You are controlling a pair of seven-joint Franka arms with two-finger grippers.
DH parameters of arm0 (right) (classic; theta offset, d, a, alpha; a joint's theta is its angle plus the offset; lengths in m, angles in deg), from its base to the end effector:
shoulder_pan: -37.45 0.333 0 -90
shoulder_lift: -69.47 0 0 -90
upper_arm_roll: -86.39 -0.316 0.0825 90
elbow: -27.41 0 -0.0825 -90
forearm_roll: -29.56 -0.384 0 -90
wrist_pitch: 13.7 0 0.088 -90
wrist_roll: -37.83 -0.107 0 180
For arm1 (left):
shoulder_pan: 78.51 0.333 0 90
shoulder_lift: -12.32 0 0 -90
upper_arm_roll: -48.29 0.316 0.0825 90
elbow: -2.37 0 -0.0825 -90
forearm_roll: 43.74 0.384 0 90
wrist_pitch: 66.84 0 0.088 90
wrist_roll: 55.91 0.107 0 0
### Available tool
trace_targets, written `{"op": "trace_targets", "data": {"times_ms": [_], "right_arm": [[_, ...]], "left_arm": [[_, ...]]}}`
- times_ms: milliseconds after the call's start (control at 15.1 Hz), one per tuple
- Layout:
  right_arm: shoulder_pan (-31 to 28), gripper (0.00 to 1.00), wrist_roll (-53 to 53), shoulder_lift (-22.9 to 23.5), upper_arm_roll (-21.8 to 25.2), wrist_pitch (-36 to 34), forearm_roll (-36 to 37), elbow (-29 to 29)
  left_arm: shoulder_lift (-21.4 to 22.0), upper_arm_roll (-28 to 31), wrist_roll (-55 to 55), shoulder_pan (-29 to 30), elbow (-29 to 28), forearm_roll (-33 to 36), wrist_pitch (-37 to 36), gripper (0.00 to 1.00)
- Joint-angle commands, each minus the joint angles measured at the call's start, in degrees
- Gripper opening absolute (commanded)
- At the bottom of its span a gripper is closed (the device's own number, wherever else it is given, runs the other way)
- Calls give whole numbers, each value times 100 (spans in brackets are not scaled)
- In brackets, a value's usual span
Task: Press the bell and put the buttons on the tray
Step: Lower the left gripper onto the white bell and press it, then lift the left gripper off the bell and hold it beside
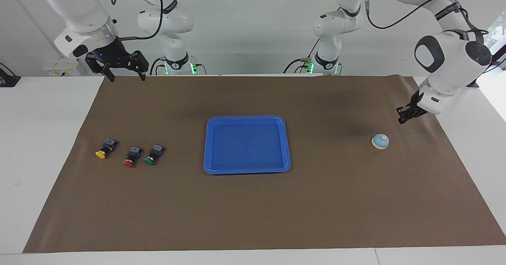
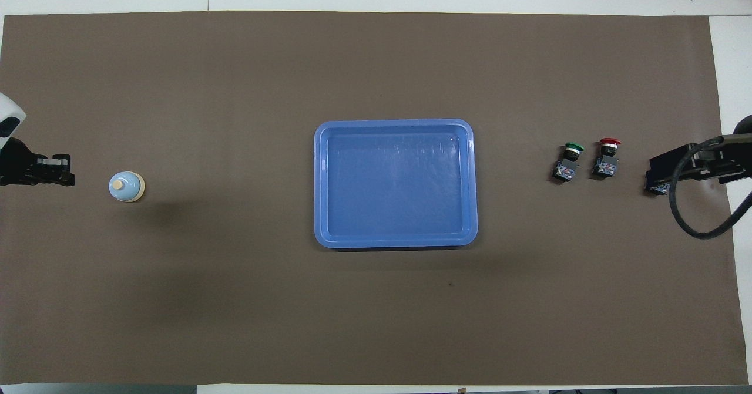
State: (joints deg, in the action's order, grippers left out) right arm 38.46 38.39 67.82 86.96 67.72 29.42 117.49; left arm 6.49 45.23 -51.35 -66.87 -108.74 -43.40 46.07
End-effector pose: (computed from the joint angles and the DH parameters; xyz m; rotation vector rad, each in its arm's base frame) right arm 0.5292 0.0043 0.6273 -3.1328 -0.0277 0.1919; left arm 0.5675 0.0867 0.4257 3.1298 0.1061 -0.1092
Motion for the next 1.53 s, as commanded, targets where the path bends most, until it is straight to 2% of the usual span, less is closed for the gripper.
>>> {"op": "trace_targets", "data": {"times_ms": [0,332,597,1061,1194,1393,1459], "right_arm": [[-92,100,155,-90,-47,-30,40,80],[-92,100,155,-90,-47,-30,40,80],[-92,100,155,-90,-47,-30,40,80],[-92,100,155,-90,-47,-30,40,80],[-92,100,155,-90,-47,-30,40,80],[-92,100,155,-90,-47,-30,40,89],[-92,100,155,-90,-47,-30,40,80]], "left_arm": [[74,-10,36,-30,-472,63,608,0],[4,-19,62,-91,-947,72,1145,0],[-295,-19,71,-100,-957,72,1338,0],[-410,-19,71,-188,-965,72,1427,0],[-479,-19,62,-188,-747,72,1217,0],[-506,-19,45,-267,25,63,296,0],[-498,-27,44,-311,315,63,-73,6]]}}
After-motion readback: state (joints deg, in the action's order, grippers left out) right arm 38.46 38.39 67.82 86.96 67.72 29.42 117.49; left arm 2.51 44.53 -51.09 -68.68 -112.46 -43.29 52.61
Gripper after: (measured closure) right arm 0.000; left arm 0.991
